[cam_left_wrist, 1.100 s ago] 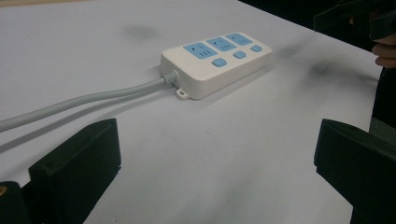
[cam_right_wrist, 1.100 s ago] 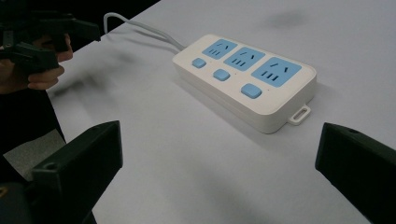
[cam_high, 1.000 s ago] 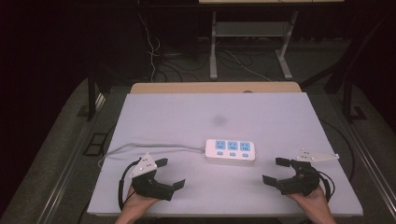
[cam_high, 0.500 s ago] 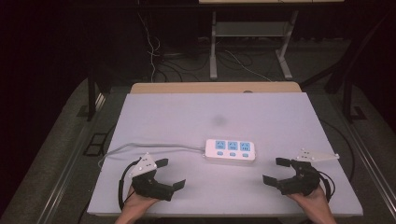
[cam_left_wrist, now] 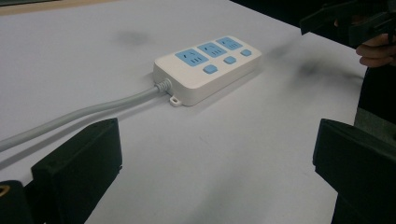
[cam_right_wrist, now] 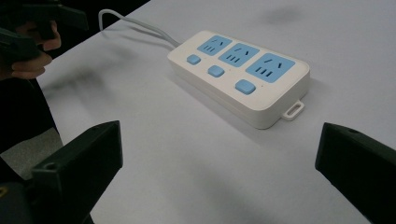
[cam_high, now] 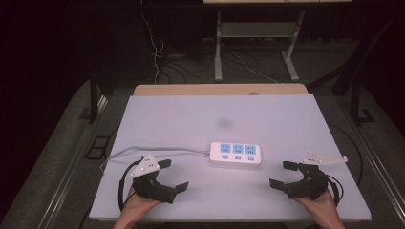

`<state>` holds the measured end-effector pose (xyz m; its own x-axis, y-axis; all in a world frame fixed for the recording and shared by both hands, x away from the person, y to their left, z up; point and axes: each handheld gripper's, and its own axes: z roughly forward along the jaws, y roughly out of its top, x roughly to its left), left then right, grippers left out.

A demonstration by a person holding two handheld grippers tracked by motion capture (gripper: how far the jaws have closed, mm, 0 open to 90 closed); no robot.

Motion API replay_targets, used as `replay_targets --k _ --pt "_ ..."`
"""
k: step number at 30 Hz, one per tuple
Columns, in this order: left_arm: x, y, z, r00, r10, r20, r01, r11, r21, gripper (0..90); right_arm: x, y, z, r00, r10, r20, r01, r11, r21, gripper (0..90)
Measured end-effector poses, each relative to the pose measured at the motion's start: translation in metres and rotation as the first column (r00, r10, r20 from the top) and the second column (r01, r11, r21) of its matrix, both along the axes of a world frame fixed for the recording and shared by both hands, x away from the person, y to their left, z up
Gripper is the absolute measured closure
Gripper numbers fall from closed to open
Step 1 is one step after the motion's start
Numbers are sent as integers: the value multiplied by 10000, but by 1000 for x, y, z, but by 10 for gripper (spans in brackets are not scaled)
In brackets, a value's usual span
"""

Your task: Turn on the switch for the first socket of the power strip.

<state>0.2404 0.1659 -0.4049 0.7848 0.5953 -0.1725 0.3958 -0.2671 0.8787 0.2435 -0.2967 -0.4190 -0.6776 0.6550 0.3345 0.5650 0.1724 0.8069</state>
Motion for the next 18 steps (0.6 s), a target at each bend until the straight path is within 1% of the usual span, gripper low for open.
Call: replay_targets --k 4,8,12,15,18 --pt "2 2 5 10000 -23 -28 23 10000 82 8 0 -1 0 10000 -25 38 25 10000 -13 4" --pt "5 4 8 9999 -34 -156 36 9999 118 8 0 -1 0 10000 -46 29 46 10000 -22 4" --pt "7 3 9 9995 -79 -304 83 9999 108 9 0 -1 0 10000 -52 53 52 10000 -23 4" --pt "11 2 11 9992 -176 -363 185 9995 246 10 0 -1 0 10000 -62 40 62 10000 -24 4" --pt "15 1 13 9987 -244 -440 256 9993 287 11 0 -2 0 10000 -67 45 67 10000 -22 4"
